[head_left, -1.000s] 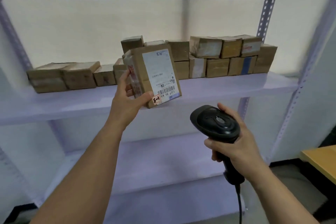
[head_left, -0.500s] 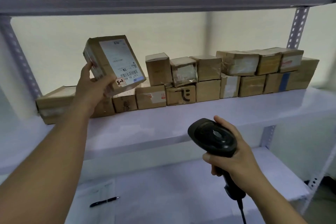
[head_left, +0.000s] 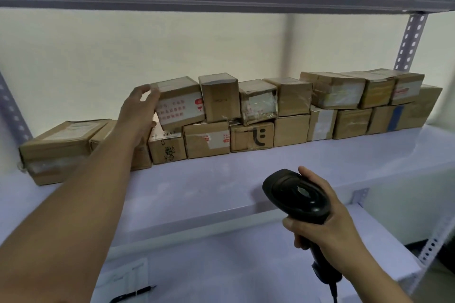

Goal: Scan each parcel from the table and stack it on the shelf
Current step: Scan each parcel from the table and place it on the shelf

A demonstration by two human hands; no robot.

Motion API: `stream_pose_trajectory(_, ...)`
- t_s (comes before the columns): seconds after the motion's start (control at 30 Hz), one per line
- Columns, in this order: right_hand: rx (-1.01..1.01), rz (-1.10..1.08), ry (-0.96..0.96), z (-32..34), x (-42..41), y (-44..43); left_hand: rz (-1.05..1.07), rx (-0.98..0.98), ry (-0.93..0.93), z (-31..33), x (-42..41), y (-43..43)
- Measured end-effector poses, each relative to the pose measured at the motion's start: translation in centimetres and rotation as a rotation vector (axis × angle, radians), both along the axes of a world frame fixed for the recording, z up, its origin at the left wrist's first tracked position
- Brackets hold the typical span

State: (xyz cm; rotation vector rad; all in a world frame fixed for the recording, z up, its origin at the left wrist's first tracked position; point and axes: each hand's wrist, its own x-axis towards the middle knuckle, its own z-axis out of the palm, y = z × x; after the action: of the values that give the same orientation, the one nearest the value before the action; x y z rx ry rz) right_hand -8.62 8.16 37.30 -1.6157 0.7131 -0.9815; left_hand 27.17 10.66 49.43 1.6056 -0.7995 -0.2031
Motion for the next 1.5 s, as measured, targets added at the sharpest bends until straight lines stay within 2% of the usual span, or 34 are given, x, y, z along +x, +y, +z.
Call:
stream_pose_trajectory(0.1, 0.001, -0.009, 0.01, -0.2, 0.0, 0.0, -0.067, 0.027, -0.05, -0.5, -0.1, -0.6)
stream_pose_trajectory(0.43, -0.019, -0.04, 0.02, -0.3, -0.9, 0.1, -0.034, 0.026, -0.136, -0.2, 1.4, -0.6)
stream_pose_trajectory(0.63, -0.008, -0.043, -0.004, -0.5, -1.3, 0.3, -0.106, 0.134, -0.218, -0.6, 1.6, -0.3)
stream_pose_trajectory(0.83, -0.022, -0.042, 0.006, -0.6, -1.6, 0.4, -0.008, 0.107, -0.267, -1.4, 1.3, -1.0)
stream_pose_trajectory(1.03, -0.017, -0.024, -0.015, -0.8, -2.1, 0.6, 0.082, 0.188, -0.442, -1.9, 1.0, -0.4)
stream_pose_trajectory(1.13, -0.03, -0.017, -0.013, -0.9, -3.0, 0.6, 0.168, 0.197, -0.501, -2.1, -0.9, 0.4)
stream_pose_trajectory(1.27, -0.03, -0.005, -0.024, -0.9, -4.6, 1.3, 0.245, 0.07, -0.605, -2.6, -5.6, 2.2)
stream_pose_trajectory(1.4, -0.038, 0.022, -0.033, -0.8, -7.4, 2.1, 0.206, 0.018, -0.68, -5.8, -12.4, 3.6)
stream_pose_trajectory(1.5, -0.059, 0.019, -0.031, -0.7, -10.1, 2.7, 0.105, 0.061, -0.647, -9.4, -18.2, 3.9)
